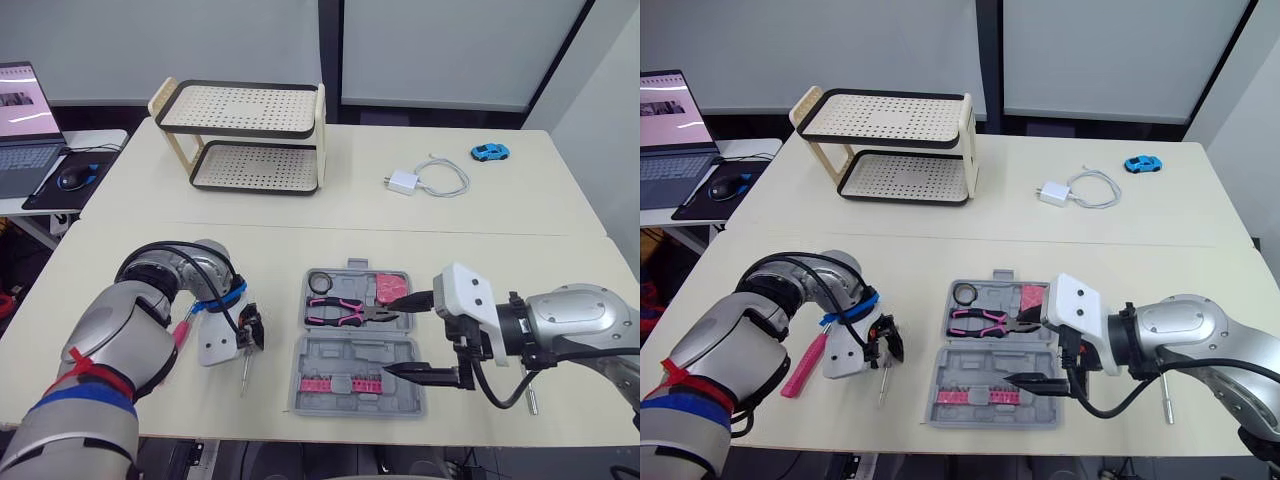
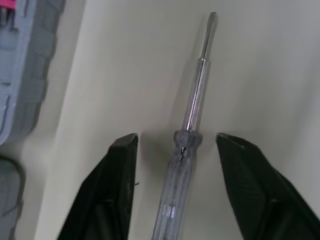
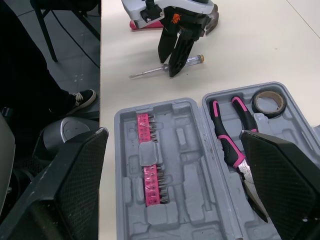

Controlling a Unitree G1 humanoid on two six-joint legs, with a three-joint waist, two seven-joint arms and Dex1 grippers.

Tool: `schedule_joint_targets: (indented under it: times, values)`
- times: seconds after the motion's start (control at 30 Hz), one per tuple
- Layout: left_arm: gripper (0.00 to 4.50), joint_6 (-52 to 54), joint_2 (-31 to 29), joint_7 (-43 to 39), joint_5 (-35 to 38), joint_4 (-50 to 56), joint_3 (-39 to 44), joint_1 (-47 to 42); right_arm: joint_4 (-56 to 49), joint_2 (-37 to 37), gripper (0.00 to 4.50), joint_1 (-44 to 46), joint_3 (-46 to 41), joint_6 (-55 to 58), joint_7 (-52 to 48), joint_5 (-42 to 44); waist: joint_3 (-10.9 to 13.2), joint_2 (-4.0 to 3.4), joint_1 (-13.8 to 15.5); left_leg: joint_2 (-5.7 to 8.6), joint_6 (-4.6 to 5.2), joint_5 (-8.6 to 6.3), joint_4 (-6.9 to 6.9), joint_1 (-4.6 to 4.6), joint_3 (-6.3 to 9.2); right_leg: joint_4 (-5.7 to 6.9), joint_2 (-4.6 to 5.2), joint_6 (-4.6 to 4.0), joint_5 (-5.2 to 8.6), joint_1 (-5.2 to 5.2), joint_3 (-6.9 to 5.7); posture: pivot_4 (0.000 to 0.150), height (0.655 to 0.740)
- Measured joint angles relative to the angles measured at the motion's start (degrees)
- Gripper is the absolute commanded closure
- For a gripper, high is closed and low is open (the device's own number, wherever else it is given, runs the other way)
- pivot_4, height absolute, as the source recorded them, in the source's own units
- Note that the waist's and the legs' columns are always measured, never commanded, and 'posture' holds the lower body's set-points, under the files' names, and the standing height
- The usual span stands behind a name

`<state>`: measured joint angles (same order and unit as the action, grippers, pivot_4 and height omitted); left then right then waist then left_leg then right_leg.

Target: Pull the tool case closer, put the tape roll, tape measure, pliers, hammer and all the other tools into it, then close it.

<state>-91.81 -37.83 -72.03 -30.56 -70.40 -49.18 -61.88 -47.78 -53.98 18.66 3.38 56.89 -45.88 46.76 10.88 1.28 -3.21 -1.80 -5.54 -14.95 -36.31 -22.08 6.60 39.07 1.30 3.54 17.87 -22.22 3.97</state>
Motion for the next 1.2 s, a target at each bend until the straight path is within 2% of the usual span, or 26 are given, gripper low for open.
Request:
schedule_joint_targets:
  times: [0.13, 0.33, 0.47, 0.6, 0.73, 0.97, 1.13, 1.2]
  values:
    - [4.33, 0.3, -0.3, 10.9, -11.8, 0.6, -0.5, -1.8, -0.2, -0.4, 0.0, -0.2, -0.1, 0.0, 0.2, 0.6, 0.0, 0.0, 0.1, 0.02, 0.0, 0.0, -0.04, 0.03, 0.0, 0.01, 0.0, 0.05, -0.03, 0.05, 0.01, 0.15, 0.735]
    - [4.34, 0.3, -0.6, 30.5, -27.7, 3.2, -4.2, -4.8, -0.3, -0.6, 0.0, -0.2, -0.3, 0.0, 0.9, 1.7, 0.0, 0.0, 0.4, 0.02, 0.03, 0.02, -0.31, 0.07, 0.03, 0.03, 0.0, 0.15, -0.17, 0.19, 0.01, 0.15, 0.735]
    - [4.34, 0.0, -3.4, 41.3, -30.6, 4.7, -8.0, -6.5, -0.5, -0.6, 0.0, -0.2, -0.3, 0.0, 1.0, 2.1, 0.0, 0.03, 0.5, 0.02, 0.03, 0.02, -0.47, 0.0, 0.03, 0.03, 0.0, 0.21, -0.24, 0.19, 0.04, 0.15, 0.735]
    - [4.34, 0.0, -8.0, 47.8, -27.3, 5.9, -13.6, -10.5, -0.6, -0.5, 0.0, -0.2, -0.3, -0.1, 1.4, 2.6, 0.0, 0.03, 0.5, 0.02, 0.03, 0.02, -0.48, -0.05, 0.05, 0.01, 0.0, 0.21, -0.24, 0.18, 0.02, 0.15, 0.735]
    - [4.34, 0.0, -11.4, 49.2, -22.2, 5.9, -18.8, -13.5, -0.6, -0.3, 0.0, -0.1, -0.1, -0.1, 1.5, 3.0, 0.0, 0.03, 0.5, 0.03, 0.03, 0.02, -0.49, -0.06, 0.05, 0.03, 0.01, 0.2, -0.24, 0.18, 0.01, 0.15, 0.735]
    - [4.34, 0.0, -14.5, 42.7, -13.2, 3.9, -21.4, -15.3, 0.0, 0.1, 0.0, 1.8, 3.6, -0.8, 1.3, -0.3, 0.0, 0.03, 0.4, 0.03, 0.03, 0.02, -0.51, -0.06, 0.06, 0.04, 0.0, 0.2, -0.24, 0.17, 0.0, 0.15, 0.735]
    - [4.34, 0.6, -14.8, 38.1, -4.5, 3.2, -16.7, -12.6, 0.7, 0.2, 0.0, 2.9, 6.9, -1.6, 1.3, -4.2, 0.0, 0.03, 0.3, 0.03, 0.03, 0.02, -0.53, -0.07, 0.06, 0.05, 0.01, 0.2, -0.24, 0.17, 0.0, 0.15, 0.735]
    - [4.34, 3.0, -15.6, 35.1, 1.1, 4.6, -14.5, -9.2, 0.9, 0.3, 0.0, 3.2, 7.6, -1.9, 1.2, -5.6, 0.0, 0.02, 0.1, 0.03, 0.03, 0.02, -0.53, -0.07, 0.05, 0.08, 0.01, 0.2, -0.24, 0.14, 0.01, 0.15, 0.735]
